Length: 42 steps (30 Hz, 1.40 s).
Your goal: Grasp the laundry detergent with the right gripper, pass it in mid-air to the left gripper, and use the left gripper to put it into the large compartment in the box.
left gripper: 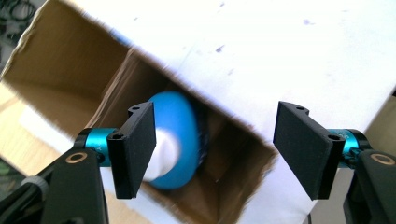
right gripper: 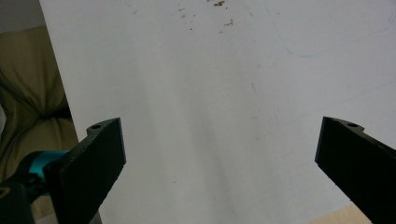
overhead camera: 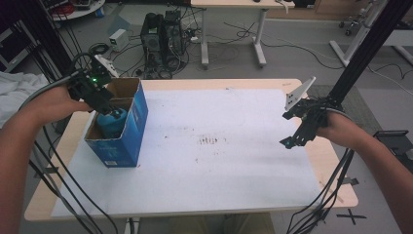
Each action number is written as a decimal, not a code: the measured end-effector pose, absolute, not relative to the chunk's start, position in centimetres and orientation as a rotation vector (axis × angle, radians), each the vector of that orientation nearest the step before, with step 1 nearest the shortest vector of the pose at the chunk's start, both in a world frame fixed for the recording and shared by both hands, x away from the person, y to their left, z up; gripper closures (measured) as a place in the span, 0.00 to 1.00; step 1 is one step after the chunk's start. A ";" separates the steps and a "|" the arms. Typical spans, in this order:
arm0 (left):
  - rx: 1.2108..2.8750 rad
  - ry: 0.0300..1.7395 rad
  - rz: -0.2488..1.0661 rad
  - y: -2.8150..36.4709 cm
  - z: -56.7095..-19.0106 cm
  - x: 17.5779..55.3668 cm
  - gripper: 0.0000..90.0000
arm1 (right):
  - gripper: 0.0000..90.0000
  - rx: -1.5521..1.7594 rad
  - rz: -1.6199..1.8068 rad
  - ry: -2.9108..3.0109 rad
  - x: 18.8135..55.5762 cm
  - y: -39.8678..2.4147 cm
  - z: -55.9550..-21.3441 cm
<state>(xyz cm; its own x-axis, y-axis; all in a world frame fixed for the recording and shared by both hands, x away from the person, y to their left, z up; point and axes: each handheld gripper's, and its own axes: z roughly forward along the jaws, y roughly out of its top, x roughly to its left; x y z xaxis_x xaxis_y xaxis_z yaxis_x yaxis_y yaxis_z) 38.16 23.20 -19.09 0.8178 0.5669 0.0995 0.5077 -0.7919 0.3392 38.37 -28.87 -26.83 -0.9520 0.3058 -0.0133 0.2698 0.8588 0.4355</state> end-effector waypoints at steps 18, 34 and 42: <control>2.718 0.560 0.224 14.3 -18.3 37.6 0.13 | 0.01 0.475 0.675 2.943 37.6 -29.1 -26.5; 2.734 0.471 0.164 9.9 -19.6 38.6 0.13 | 0.01 0.492 0.687 2.935 37.3 -29.5 -26.3; 2.712 0.478 0.172 8.6 -20.4 39.4 0.13 | 0.01 0.463 0.703 2.922 37.6 -29.4 -26.4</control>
<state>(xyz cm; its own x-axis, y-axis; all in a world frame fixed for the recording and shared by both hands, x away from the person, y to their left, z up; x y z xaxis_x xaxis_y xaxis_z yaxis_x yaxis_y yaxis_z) 39.38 8.60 -20.40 0.9346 0.3516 0.0535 0.3051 -0.8700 0.3874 37.56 -29.38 -26.42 -0.9487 0.3150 -0.0262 0.2686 0.8471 0.4586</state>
